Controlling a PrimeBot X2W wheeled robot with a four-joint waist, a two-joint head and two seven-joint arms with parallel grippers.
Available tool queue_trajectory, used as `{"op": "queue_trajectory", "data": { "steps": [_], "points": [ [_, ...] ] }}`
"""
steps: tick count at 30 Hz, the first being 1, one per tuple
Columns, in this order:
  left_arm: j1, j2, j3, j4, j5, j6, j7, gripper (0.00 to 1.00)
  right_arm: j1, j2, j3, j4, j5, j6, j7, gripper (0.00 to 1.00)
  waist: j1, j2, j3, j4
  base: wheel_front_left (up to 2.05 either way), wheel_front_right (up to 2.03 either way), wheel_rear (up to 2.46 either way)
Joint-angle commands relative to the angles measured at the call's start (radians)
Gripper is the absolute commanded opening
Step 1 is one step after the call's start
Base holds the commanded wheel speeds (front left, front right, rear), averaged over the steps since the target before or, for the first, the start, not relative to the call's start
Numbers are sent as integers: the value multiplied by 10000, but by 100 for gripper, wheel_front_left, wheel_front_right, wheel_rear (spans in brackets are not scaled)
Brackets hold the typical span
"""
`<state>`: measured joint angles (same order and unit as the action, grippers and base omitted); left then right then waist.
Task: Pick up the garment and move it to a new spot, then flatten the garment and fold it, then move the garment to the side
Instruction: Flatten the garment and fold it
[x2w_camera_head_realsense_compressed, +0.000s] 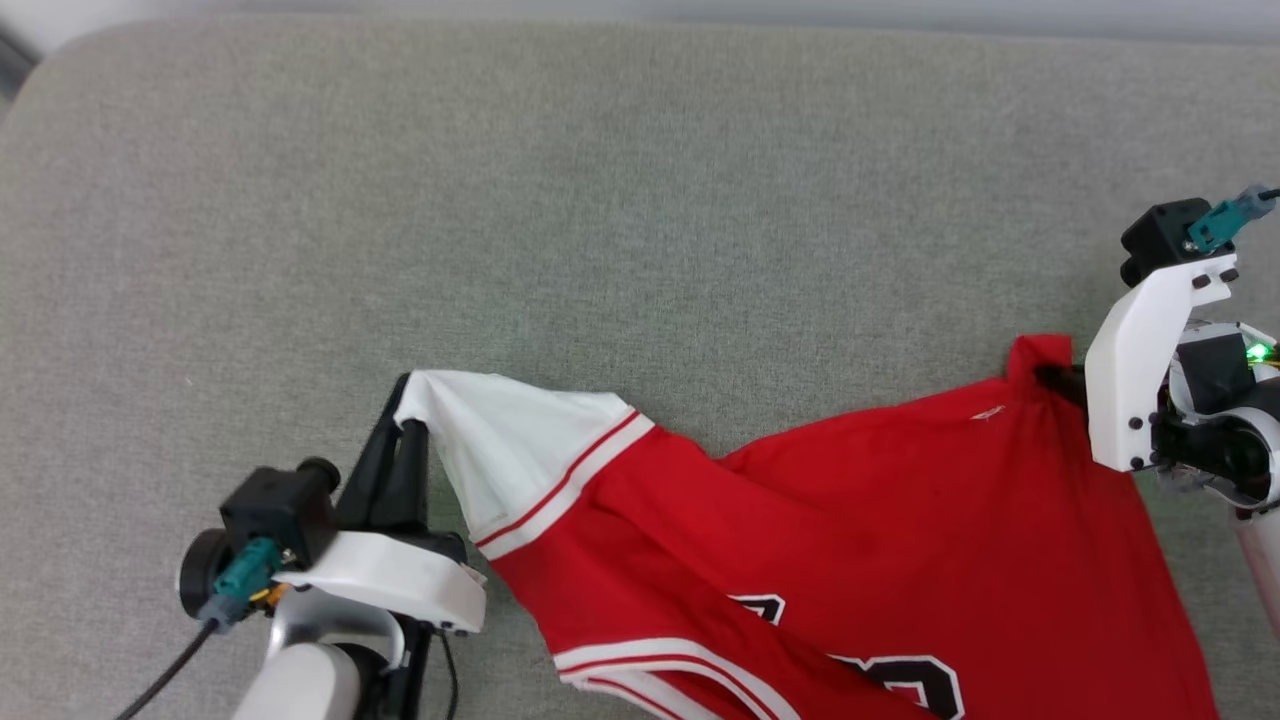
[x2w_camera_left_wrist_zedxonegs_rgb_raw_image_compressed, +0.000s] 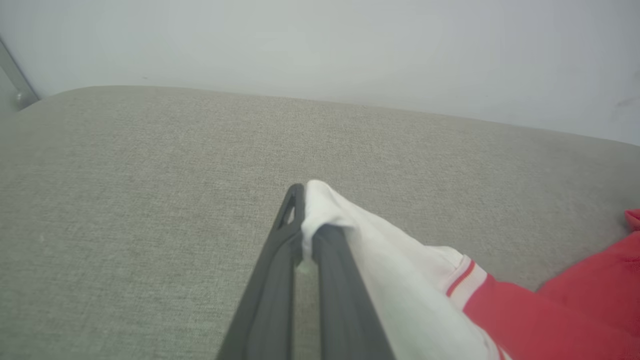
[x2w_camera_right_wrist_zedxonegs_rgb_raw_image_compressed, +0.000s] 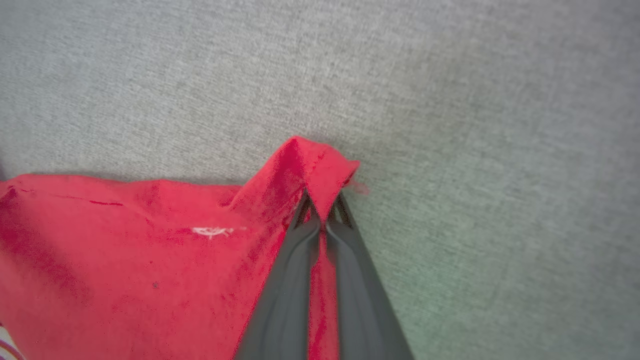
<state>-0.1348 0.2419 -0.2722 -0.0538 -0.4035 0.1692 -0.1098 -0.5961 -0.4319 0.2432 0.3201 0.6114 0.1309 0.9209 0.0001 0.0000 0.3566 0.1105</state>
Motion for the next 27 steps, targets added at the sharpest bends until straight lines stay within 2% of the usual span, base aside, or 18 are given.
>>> {"op": "queue_trajectory", "data": {
  "steps": [1,7,11,15,20,27],
  "points": [
    [-210,90,91,20,-52,-35,-29,0,71,-38,6,-55,-79,-3,-167,0,-1,0,-287,-34,0,0,0],
    [-1035,624,429,488,-302,-481,197,0,58,-80,-416,-121,-428,-3,-1565,0,-1,0,-1299,-245,0,0,0],
    [-1880,1042,610,1118,-487,-855,506,0,21,127,-666,120,-598,-3,-2003,0,-1,0,-1996,-500,0,0,0],
    [-2908,1224,824,2107,-840,-1191,803,0,-214,336,-807,352,-780,-3,-2365,0,-1,0,-2495,-752,0,0,0],
    [-4510,1371,866,3420,-984,-1574,1009,0,-733,524,-936,608,-884,-3,-2624,0,-1,0,-2649,-979,0,0,0],
    [-7051,1236,744,4983,-719,-1759,642,0,-2043,572,-1229,993,-1326,-5,-3308,0,-1,0,-2249,-1118,0,0,0]
  ]
}}
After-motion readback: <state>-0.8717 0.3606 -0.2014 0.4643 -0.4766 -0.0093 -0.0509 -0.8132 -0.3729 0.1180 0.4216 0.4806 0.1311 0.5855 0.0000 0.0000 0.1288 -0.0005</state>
